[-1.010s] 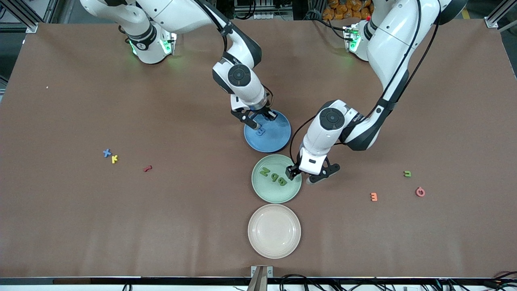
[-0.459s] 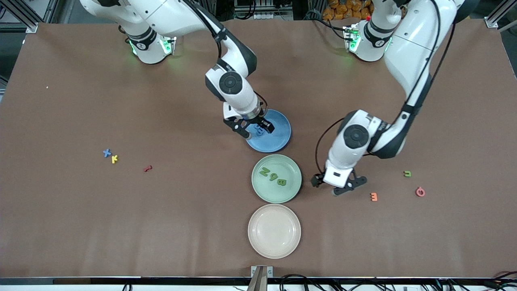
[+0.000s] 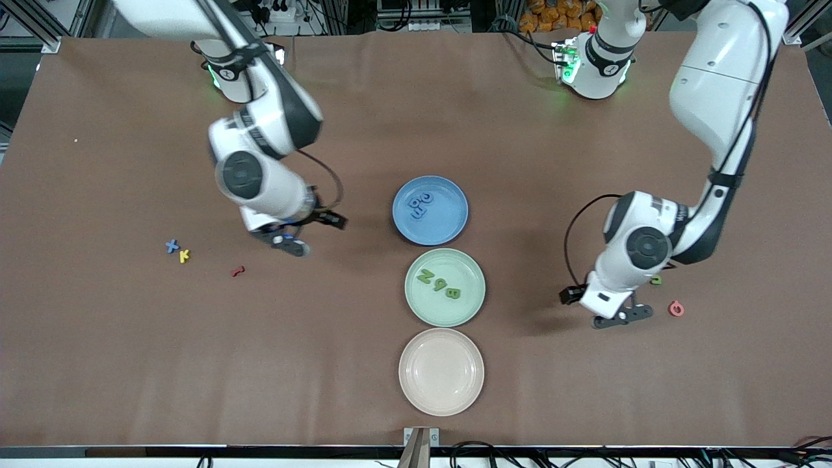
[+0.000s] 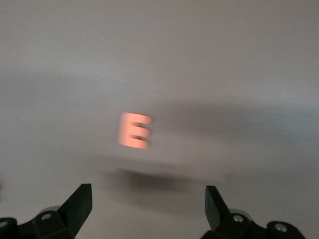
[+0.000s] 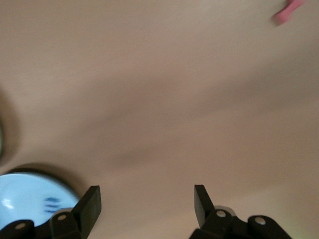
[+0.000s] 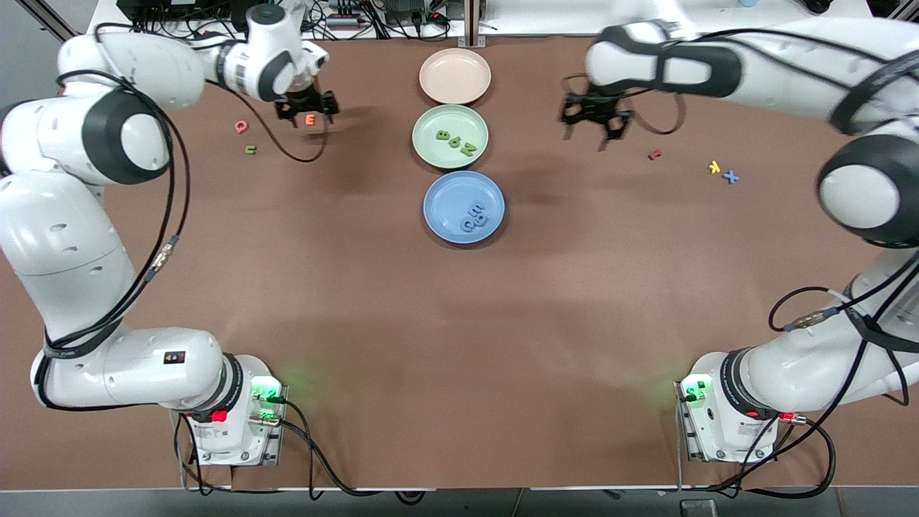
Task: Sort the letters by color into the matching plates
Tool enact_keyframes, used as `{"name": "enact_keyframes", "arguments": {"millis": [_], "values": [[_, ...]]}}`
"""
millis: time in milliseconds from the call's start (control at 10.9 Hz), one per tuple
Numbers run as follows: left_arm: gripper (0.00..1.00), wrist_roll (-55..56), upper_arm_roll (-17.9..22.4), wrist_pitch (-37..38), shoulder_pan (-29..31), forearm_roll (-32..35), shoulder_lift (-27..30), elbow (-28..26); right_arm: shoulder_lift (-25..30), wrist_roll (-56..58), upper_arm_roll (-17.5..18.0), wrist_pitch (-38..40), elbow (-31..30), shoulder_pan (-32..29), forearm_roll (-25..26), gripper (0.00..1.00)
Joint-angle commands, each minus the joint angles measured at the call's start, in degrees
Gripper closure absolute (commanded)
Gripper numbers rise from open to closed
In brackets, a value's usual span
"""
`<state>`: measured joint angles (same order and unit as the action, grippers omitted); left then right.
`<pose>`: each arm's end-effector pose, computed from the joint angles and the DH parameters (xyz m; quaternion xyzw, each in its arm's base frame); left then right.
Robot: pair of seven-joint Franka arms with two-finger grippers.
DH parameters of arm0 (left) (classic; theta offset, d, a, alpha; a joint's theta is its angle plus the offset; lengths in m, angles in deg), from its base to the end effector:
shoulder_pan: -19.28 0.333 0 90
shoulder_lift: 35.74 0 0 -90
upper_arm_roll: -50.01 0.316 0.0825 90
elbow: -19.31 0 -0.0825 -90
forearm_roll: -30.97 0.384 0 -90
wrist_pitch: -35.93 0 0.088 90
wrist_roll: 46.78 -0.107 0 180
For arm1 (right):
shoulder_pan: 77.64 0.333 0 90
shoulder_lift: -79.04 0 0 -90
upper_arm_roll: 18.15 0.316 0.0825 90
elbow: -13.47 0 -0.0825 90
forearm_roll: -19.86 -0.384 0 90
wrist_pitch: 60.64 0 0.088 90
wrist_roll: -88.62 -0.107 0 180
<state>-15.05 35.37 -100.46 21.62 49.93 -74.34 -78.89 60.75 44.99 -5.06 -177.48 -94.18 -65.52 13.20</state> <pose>0.6630 -0.1240 0.2096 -0.9962 -0.0781 -0.0254 0.0287 0.5494 0.2582 0.3345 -0.9748 0.1914 0.1109 0.0276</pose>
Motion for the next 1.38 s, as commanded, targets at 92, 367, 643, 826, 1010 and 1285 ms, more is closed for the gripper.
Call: {"name": "enact_keyframes", "arguments": {"millis": [92,367,643,826,1010,1285], "values": [[0.00,-17.6,-1.6,5.2,8.3,0.1,1.4,-0.9,5.9,25.0,1.1,-1.0,-11.6,-15.8,8.2,0.16],[0.00,-25.3,-1.5,8.0,12.5,0.2,1.3,-2.2,5.9,44.3,1.1,-2.9,-14.0,-25.1,13.4,0.17],[0.00,-30.9,-2.8,6.5,18.3,0.4,2.6,-5.9,6.0,60.4,0.6,-9.4,-18.2,-31.6,13.7,0.17],[0.00,-30.9,-3.1,-0.9,19.7,0.9,4.2,-11.4,5.6,67.5,-1.4,-14.2,-20.8,-33.3,13.8,0.17],[0.00,-30.9,-3.1,-4.9,20.8,1.0,4.1,-13.6,5.0,72.6,-3.4,-19.9,-23.6,-34.4,14.9,0.17],[0.00,-30.9,-3.1,-5.5,20.8,1.5,3.8,-13.5,2.6,76.8,-4.7,-27.6,-26.5,-35.1,15.0,0.20]]}}
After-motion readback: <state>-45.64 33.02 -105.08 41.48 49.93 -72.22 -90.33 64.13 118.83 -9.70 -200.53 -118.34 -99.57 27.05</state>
